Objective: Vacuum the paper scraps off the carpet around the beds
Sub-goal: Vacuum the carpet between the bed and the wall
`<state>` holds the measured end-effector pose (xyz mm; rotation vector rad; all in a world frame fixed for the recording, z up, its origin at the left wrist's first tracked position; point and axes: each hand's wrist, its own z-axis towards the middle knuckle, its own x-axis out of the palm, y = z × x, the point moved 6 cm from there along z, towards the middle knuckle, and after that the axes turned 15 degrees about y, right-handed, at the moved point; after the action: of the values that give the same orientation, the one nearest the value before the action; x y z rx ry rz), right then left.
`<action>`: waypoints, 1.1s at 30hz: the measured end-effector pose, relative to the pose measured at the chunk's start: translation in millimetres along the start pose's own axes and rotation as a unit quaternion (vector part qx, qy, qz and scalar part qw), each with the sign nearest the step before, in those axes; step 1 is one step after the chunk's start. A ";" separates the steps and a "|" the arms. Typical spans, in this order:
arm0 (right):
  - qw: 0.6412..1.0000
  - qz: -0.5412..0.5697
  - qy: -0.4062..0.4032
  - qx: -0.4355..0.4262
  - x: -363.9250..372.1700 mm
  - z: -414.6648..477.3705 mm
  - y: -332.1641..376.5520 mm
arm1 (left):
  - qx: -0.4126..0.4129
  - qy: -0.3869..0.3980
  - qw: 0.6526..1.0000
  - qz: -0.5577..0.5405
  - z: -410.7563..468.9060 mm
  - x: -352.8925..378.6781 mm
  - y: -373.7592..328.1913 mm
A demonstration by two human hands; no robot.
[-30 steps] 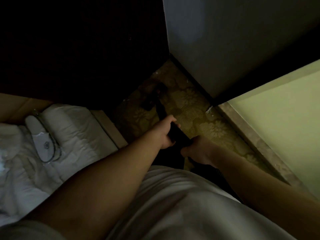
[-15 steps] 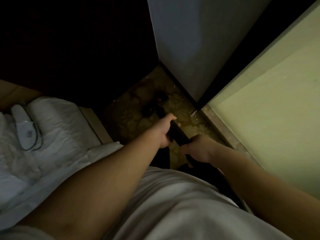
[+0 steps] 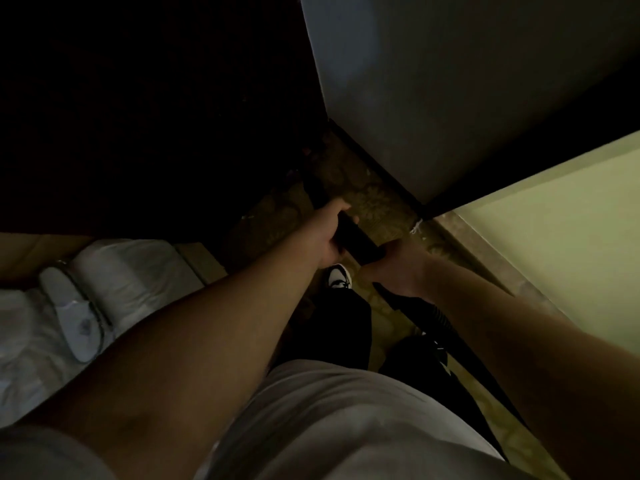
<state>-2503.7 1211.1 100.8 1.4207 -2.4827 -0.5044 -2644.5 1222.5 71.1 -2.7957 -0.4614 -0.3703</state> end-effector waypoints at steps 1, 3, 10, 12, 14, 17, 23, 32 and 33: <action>1.000 -0.005 0.005 0.000 0.4 8.6 5.5 | -0.008 -0.004 1.000 0.002 3.3 -5.7 -5.2; 1.000 0.014 0.015 -0.005 3.9 26.2 13.1 | -0.023 -0.012 1.000 -0.006 9.8 -16.7 -10.9; 0.995 0.072 0.046 0.047 17.4 44.5 0.4 | -0.071 -0.007 0.997 -0.009 21.7 -26.3 1.8; 0.994 0.078 0.058 0.047 18.0 40.5 -7.4 | -0.067 -0.006 0.998 -0.017 20.9 -21.6 9.0; 0.994 0.065 0.063 0.053 18.4 34.5 -13.8 | -0.059 -0.004 0.998 -0.028 17.6 -15.6 15.3; 0.994 0.055 0.071 0.058 15.8 23.1 -24.0 | -0.049 -0.007 0.998 -0.037 10.6 -4.9 25.1; 0.992 0.006 0.098 0.081 15.5 -16.7 -71.1 | -0.060 0.008 0.996 -0.066 -1.8 32.9 77.1; 0.994 -0.028 0.087 0.059 30.8 -67.8 -117.5 | -0.024 0.013 0.992 -0.120 -13.3 62.3 142.4; 0.995 -0.028 0.083 0.053 35.6 -70.9 -116.6 | -0.020 0.012 0.993 -0.117 -16.4 59.2 143.6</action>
<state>-2404.0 1113.1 119.2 1.5077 -2.3753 -0.2574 -2543.9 1103.0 70.3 -2.7775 -0.7876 -0.4676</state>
